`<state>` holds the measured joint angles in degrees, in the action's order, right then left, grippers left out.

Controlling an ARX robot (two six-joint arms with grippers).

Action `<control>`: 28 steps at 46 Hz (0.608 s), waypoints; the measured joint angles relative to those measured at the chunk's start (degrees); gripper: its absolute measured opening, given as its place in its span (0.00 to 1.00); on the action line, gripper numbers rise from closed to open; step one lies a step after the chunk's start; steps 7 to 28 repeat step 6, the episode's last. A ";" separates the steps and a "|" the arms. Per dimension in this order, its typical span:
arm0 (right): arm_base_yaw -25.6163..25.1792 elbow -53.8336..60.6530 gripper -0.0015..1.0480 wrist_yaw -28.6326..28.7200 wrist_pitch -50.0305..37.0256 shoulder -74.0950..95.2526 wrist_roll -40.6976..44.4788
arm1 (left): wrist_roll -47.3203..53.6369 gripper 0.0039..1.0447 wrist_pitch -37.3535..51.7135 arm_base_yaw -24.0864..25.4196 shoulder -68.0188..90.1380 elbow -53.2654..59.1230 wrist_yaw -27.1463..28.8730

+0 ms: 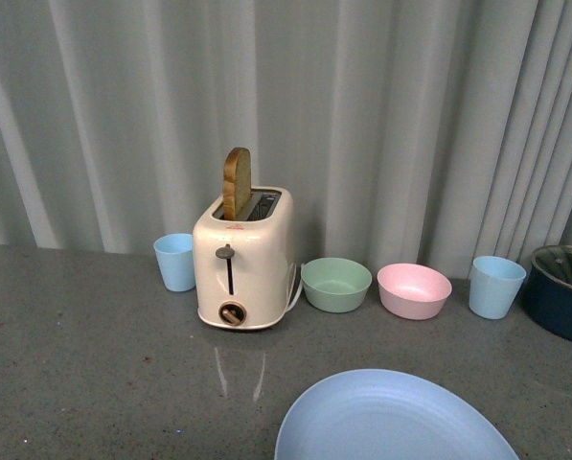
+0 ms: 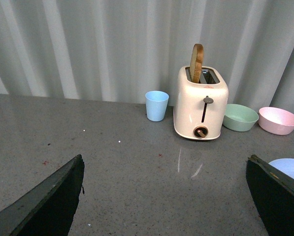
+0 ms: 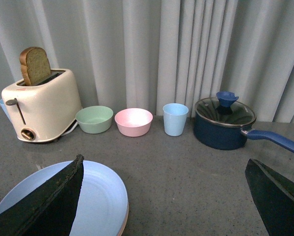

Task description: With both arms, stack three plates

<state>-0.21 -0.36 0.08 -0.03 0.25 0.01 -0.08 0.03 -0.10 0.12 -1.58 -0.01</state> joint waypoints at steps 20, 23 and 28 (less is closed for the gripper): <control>0.00 0.00 0.93 0.00 0.00 0.00 0.00 | 0.00 0.94 0.00 0.00 0.00 0.00 0.00; 0.00 0.00 0.93 0.00 0.00 0.00 0.00 | 0.00 0.94 0.00 0.00 0.00 0.00 0.00; 0.00 0.00 0.93 0.00 0.00 0.00 0.00 | 0.00 0.94 0.00 0.00 0.00 0.00 0.00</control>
